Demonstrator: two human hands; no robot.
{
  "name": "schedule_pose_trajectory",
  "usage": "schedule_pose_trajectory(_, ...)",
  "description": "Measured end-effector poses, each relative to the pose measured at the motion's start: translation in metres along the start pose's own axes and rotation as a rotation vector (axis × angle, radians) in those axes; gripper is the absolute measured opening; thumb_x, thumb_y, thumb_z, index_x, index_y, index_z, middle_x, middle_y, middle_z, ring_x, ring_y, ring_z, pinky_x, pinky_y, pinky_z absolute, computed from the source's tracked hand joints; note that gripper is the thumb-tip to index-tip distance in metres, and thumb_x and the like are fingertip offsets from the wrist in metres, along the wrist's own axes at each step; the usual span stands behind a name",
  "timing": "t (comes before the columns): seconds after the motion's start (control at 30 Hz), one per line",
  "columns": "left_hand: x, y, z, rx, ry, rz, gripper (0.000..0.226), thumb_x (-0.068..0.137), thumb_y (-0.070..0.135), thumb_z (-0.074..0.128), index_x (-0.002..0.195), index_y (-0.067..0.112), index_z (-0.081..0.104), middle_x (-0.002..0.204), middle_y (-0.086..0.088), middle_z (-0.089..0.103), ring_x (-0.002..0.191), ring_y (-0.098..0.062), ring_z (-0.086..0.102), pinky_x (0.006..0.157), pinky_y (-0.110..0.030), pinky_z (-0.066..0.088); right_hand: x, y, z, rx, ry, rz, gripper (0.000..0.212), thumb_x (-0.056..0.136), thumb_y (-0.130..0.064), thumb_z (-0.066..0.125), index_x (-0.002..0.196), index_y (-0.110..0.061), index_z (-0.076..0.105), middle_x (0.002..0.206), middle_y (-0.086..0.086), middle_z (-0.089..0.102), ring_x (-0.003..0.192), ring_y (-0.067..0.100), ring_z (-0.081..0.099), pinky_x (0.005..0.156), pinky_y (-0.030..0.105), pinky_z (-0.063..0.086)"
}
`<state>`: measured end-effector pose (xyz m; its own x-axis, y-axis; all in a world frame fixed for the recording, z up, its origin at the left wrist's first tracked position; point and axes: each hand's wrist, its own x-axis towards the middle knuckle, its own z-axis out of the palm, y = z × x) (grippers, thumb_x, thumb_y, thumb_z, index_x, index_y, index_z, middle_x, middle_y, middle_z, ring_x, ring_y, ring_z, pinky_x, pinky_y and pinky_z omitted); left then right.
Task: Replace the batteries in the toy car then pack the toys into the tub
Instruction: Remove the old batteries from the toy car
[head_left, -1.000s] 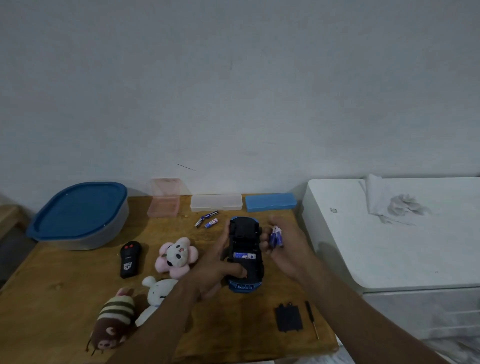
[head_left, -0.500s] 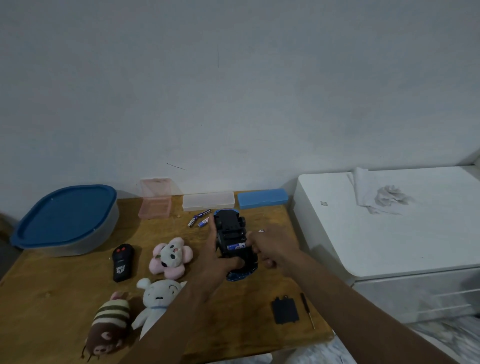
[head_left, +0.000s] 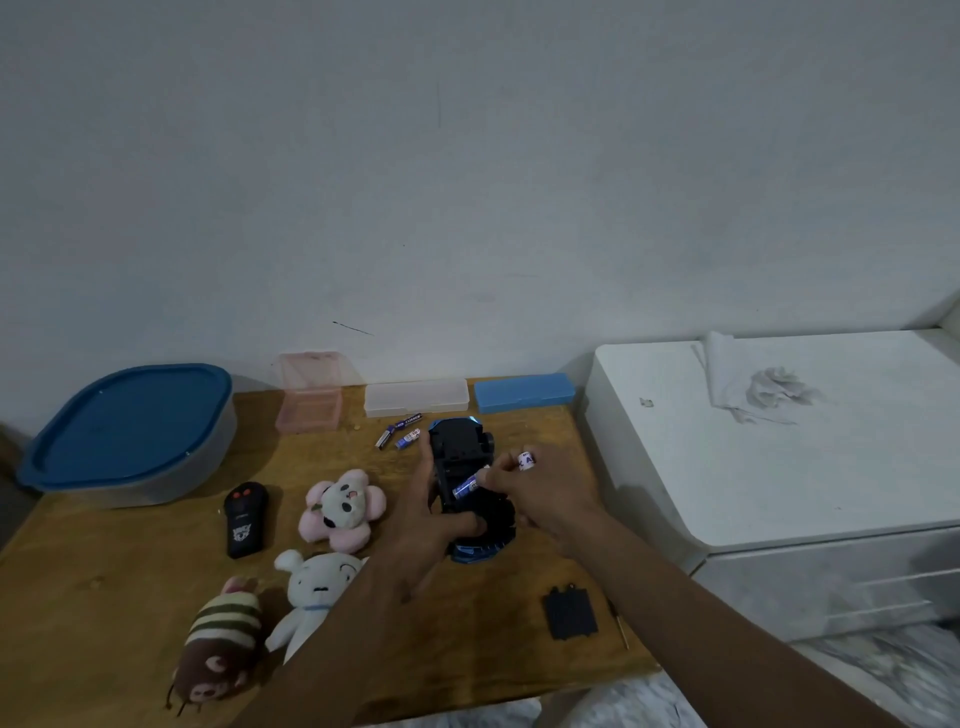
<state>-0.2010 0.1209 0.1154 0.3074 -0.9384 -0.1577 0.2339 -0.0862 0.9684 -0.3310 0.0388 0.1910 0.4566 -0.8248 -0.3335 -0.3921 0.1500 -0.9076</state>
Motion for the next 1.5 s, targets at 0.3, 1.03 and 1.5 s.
schedule_pose_trajectory(0.3,-0.005,-0.005,-0.002,-0.059,-0.066,-0.096,0.115,0.062,-0.013,0.063,0.143,0.057,0.021,0.133,-0.014,0.057,0.119,-0.038,0.057,0.100,-0.057,0.046,0.011,0.007,-0.004,0.866,-0.211,0.192,0.006,0.085,-0.011,0.056,0.080,-0.008,0.057,0.071,0.005,0.053,0.046,0.007,0.039,0.040,0.018,0.034)
schedule_pose_trajectory(1.03,-0.028,-0.060,0.022,0.229,0.103,-0.391,0.113,0.052,0.005,0.076,0.147,0.038,0.025,0.138,0.001,0.052,0.127,-0.024,0.047,0.108,-0.051,0.040,0.012,0.071,-0.036,0.784,-0.086,0.518,0.006,0.088,-0.013,0.060,0.085,-0.009,0.057,0.065,0.006,0.056,0.057,0.014,0.054,0.045,0.024,0.046)
schedule_pose_trajectory(1.5,-0.033,-0.046,0.028,0.564,0.136,-0.420,0.078,0.072,0.002,0.076,0.138,0.027,0.042,0.112,0.005,0.059,0.112,-0.021,0.056,0.100,-0.044,0.047,0.018,0.085,-0.051,0.741,-0.116,0.591,0.009,0.086,-0.014,0.063,0.086,-0.007,0.058,0.069,0.008,0.057,0.062,0.016,0.055,0.049,0.026,0.049)
